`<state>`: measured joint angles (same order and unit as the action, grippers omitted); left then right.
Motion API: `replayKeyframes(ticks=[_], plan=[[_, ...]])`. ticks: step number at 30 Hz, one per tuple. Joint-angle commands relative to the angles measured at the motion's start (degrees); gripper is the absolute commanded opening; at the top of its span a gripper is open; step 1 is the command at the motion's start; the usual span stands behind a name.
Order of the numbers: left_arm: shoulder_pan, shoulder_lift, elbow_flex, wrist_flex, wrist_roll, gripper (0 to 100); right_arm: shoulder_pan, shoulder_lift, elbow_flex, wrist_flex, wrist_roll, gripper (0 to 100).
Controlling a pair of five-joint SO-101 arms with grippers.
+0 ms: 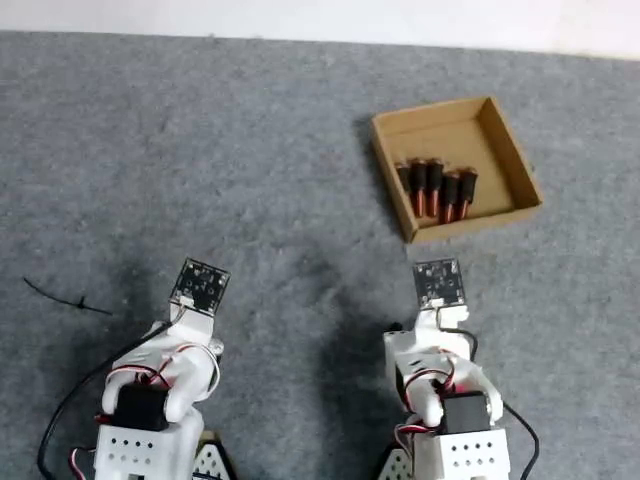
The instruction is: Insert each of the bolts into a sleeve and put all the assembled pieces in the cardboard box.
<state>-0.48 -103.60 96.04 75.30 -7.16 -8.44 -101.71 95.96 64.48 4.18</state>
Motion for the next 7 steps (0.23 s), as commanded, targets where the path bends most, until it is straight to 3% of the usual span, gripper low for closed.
replayKeyframes(ticks=[1,7], plan=[[-0.8,-0.7,1.1,0.2,-0.4,1,-0.3,-0.7,8.9,0.2,0.6,21.0],[-0.8,-0.7,1.1,0.2,-0.5,1,-0.3,-0.7,8.9,0.2,0.6,21.0]])
